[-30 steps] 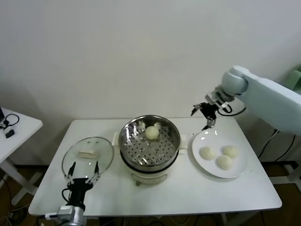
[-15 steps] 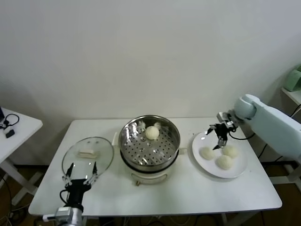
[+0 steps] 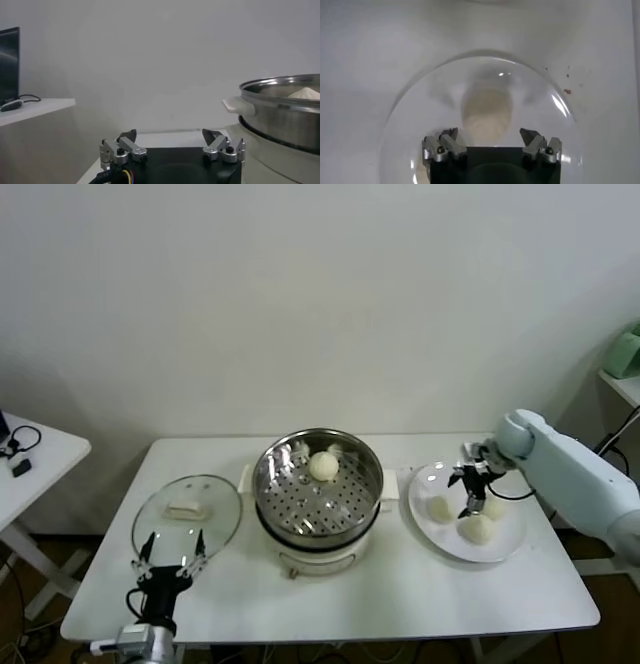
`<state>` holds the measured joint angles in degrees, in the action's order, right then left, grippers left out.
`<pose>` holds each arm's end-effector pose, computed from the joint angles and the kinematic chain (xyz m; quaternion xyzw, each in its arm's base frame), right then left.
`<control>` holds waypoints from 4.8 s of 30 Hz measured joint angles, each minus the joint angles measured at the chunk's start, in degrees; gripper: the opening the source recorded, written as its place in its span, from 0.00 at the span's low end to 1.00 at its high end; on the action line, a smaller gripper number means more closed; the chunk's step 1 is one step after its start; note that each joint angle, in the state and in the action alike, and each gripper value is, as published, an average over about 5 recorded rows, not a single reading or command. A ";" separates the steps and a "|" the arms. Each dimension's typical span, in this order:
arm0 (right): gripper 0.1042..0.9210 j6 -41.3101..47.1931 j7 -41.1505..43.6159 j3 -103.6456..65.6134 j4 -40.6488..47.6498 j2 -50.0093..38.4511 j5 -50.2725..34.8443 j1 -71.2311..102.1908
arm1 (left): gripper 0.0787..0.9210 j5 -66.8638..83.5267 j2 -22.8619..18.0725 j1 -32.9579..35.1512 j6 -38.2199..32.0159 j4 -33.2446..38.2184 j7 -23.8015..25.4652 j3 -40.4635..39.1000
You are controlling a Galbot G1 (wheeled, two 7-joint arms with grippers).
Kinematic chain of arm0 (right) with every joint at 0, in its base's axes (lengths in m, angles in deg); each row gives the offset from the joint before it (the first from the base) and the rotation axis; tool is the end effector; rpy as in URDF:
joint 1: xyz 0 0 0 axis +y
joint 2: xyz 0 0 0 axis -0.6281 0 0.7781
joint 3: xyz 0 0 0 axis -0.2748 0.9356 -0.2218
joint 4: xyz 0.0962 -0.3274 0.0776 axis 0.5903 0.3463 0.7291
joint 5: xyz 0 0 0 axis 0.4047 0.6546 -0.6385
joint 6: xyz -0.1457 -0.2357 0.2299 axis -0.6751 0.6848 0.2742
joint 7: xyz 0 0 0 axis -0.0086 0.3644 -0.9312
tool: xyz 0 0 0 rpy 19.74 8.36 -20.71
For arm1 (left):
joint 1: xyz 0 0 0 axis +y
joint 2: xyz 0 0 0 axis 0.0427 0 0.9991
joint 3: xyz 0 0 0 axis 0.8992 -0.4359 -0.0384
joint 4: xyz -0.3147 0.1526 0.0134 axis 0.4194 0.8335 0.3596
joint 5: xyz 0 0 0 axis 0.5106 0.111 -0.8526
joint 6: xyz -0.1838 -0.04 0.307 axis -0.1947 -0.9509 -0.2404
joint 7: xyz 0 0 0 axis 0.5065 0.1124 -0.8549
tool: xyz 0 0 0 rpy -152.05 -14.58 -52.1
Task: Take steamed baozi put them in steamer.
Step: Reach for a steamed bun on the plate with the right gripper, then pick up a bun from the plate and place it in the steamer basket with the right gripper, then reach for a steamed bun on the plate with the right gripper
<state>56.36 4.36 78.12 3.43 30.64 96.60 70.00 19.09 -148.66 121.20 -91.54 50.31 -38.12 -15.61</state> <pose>0.5812 -0.1859 -0.2301 0.5238 -0.5600 0.4873 0.4178 0.1617 0.0569 -0.3468 0.0697 -0.9945 -0.0467 0.0628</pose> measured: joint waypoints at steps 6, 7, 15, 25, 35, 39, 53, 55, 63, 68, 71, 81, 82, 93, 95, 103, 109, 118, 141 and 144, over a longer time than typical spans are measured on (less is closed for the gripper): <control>0.88 -0.08 0.21 -0.74 1.53 1.82 0.90 0.97 | 0.88 0.04 -0.04 -0.08 0.02 -0.27 -0.03 0.07; 0.88 -0.08 0.25 -0.85 1.74 2.03 1.02 1.12 | 0.88 0.05 -0.06 -0.09 0.02 -0.30 -0.03 0.08; 0.88 -0.12 0.45 -1.63 3.30 3.26 1.96 1.61 | 0.88 0.12 -0.07 -0.19 0.02 -0.52 -0.03 0.19; 0.72 -0.10 0.46 -2.52 4.10 3.81 2.40 1.82 | 0.88 0.13 -0.07 -0.07 0.00 -0.45 -0.03 0.19; 0.70 0.89 -0.10 -1.38 3.14 2.95 -0.41 0.44 | 0.88 0.09 -0.08 0.18 -0.20 -0.41 -0.03 0.20; 0.70 2.68 -0.64 1.05 1.87 2.12 -5.35 -1.71 | 0.88 0.16 -0.08 0.28 -0.26 -0.29 -0.02 0.13; 0.70 7.90 -1.20 23.50 -3.78 2.77 -30.32 -23.42 | 0.88 0.17 0.18 0.32 0.01 1.32 0.06 -0.69; 0.70 8.35 -1.18 27.48 -4.87 3.40 -34.18 -27.29 | 0.88 0.13 0.23 0.36 0.02 1.60 0.07 -0.74; 0.70 10.58 -1.91 38.62 -8.17 7.81 -46.76 -37.96 | 0.88 0.02 0.20 0.79 -0.16 2.18 0.12 -0.95; 0.70 11.99 -3.16 41.63 -8.43 12.29 -50.97 -39.93 | 0.88 0.24 0.14 1.36 -0.37 2.70 0.29 -0.72; 0.70 12.82 -4.06 42.65 -8.06 15.36 -52.54 -39.81 | 0.88 0.55 0.14 1.69 -0.45 3.14 0.40 -0.44; 0.70 14.64 -6.54 44.60 -6.55 23.83 -54.86 -35.97 | 0.88 1.42 0.13 2.60 -0.76 4.12 0.48 0.04; 0.70 14.75 -6.72 44.68 -6.42 24.50 -54.87 -35.47 | 0.88 1.51 0.14 2.59 -0.76 4.14 0.50 0.04; 0.70 15.31 -7.64 45.79 -5.61 28.94 -54.21 -31.26 | 0.88 2.02 0.05 2.21 -0.64 4.14 0.51 0.15; 0.69 15.32 -7.69 45.87 -5.35 29.24 -53.93 -30.75 | 0.88 2.12 -0.01 2.27 -0.69 4.03 0.50 0.23; 0.70 15.41 -8.19 45.68 -4.38 30.53 -52.95 -29.22 | 0.88 2.40 -0.16 2.13 -0.71 3.76 0.49 0.29; 0.78 15.07 -8.76 45.20 -3.99 30.96 -51.93 -28.40 | 0.88 2.38 -0.22 1.91 -0.59 3.74 0.48 0.26; 0.88 14.28 -8.20 44.57 -4.80 30.22 -50.58 -29.03 | 0.88 2.29 -0.22 1.71 -0.48 3.50 0.44 0.36; 0.88 5.66 3.22 46.37 -19.07 4.99 -42.58 -42.04 | 0.88 2.49 0.00 0.56 0.25 2.29 -0.30 0.31; 0.88 4.10 3.80 43.87 -20.03 0.60 -37.93 -39.46 | 0.88 2.44 -0.01 0.69 0.33 2.29 -0.32 0.44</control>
<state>60.46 8.16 121.99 -16.60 31.24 58.67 30.53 21.53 -148.67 121.89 -91.21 52.59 -38.44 -15.18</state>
